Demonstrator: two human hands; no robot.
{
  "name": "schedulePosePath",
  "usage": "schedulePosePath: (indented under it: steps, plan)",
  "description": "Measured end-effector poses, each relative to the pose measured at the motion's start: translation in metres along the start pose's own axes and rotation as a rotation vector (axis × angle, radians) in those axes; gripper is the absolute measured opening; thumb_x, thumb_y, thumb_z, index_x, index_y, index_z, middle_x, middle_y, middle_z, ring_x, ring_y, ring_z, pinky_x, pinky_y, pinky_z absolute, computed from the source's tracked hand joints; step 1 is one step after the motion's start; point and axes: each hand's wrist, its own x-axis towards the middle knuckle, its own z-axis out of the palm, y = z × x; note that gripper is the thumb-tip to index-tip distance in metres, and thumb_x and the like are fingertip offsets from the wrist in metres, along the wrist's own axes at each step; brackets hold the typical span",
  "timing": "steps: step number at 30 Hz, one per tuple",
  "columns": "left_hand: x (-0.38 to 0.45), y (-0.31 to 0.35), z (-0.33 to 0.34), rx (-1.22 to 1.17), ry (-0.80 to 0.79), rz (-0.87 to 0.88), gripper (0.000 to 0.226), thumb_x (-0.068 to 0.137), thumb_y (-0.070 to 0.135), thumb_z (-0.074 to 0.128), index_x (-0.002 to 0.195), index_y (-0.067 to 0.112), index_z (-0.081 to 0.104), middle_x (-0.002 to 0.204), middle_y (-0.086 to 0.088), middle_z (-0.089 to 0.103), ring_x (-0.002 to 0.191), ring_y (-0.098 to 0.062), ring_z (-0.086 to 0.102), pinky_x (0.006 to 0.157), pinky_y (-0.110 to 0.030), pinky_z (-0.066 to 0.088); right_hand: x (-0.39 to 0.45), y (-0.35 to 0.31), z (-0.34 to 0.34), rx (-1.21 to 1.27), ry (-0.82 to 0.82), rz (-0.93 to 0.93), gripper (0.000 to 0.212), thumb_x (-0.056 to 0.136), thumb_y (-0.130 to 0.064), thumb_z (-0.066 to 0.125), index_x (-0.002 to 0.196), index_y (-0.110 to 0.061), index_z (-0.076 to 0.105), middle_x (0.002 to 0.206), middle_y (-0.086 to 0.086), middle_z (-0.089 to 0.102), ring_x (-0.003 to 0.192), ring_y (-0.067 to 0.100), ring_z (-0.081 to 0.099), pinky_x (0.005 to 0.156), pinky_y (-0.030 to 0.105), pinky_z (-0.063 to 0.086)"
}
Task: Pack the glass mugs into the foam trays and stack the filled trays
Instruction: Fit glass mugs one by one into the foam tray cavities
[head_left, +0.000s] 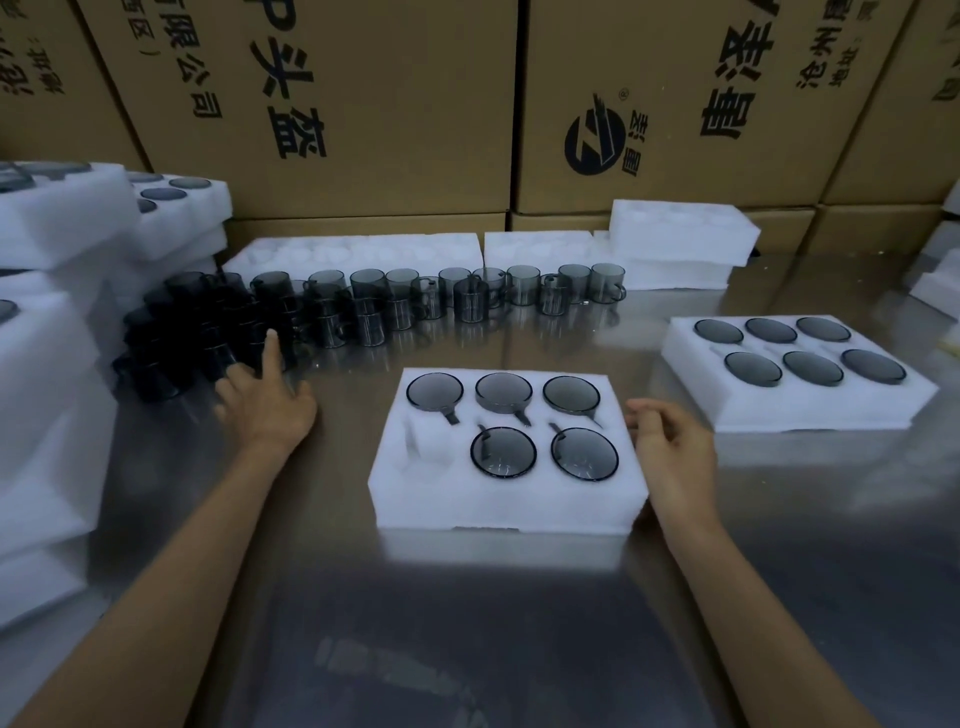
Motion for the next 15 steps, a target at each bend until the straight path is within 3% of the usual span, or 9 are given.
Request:
schedulePosePath:
  steps: [4, 7, 15]
  plan:
    - [0.0112, -0.0024, 0.0024, -0.102, 0.06, -0.023, 0.058, 0.096, 0.028, 0.053, 0.151, 0.026, 0.033, 0.137, -0.028, 0.038, 0.126, -0.042, 0.034, 0.108, -0.051, 0.028, 0.004, 0.0033, 0.0014, -0.005, -0.013, 0.016, 0.025, 0.093, -0.015, 0.052, 0.081, -0.03, 0.068, 0.072, -0.019, 0.071, 0.083, 0.013, 0.068, 0.088, 0.038, 0.055]
    - [0.0094, -0.0055, 0.0013, -0.224, 0.119, 0.003, 0.043, 0.092, 0.018, 0.059, 0.133, 0.017, 0.048, 0.129, -0.029, 0.044, 0.121, -0.044, 0.04, 0.101, -0.05, 0.037, 0.0055, 0.0044, 0.0017, -0.067, -0.013, 0.011, 0.023, 0.092, -0.02, 0.051, 0.083, -0.031, 0.069, 0.08, -0.016, 0.072, 0.087, 0.016, 0.068, 0.089, 0.042, 0.054]
    - [0.0032, -0.008, -0.0021, -0.256, 0.245, 0.119, 0.015, 0.086, 0.01, 0.067, 0.096, 0.007, 0.056, 0.116, -0.014, 0.059, 0.108, -0.041, 0.052, 0.094, -0.045, 0.037, 0.0008, -0.0055, -0.0017, -0.042, -0.039, 0.051, 0.023, 0.092, -0.015, 0.052, 0.087, -0.024, 0.072, 0.082, -0.009, 0.073, 0.091, 0.02, 0.069, 0.089, 0.042, 0.054]
